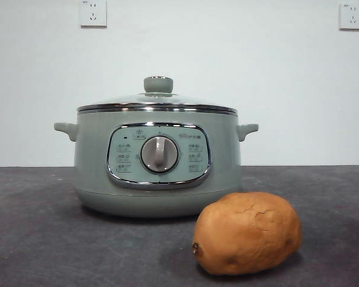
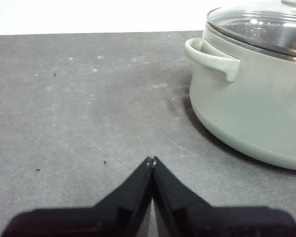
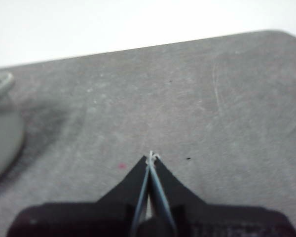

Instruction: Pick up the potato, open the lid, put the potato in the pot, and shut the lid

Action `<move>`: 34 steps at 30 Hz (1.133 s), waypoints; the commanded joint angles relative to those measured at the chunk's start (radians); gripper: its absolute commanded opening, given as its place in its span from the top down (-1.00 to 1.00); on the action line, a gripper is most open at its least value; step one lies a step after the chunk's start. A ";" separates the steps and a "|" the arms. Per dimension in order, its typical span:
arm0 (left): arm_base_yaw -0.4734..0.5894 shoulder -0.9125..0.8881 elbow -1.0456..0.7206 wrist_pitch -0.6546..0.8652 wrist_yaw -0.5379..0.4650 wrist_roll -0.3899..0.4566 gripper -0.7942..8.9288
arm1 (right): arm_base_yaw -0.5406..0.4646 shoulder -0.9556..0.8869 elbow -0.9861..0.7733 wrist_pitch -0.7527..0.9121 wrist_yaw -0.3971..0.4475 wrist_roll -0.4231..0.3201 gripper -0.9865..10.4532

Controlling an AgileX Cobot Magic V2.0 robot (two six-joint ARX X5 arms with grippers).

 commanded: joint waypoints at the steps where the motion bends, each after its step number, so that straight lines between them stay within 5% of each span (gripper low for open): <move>1: 0.003 0.008 -0.009 0.008 0.006 -0.016 0.85 | 0.001 -0.001 -0.005 0.044 -0.039 0.084 0.86; 14: 0.003 0.119 0.118 0.004 0.022 -0.024 0.85 | 0.001 0.089 0.182 0.034 -0.126 0.165 0.86; 19: 0.003 0.224 0.231 -0.015 0.146 -0.047 0.85 | 0.001 0.211 0.334 -0.121 -0.195 0.164 0.85; 25: 0.002 0.365 0.380 -0.092 0.279 -0.046 0.82 | 0.001 0.374 0.519 -0.286 -0.310 0.144 0.42; 34: 0.002 0.578 0.589 -0.256 0.407 -0.045 -0.16 | 0.001 0.588 0.714 -0.453 -0.507 0.090 -0.27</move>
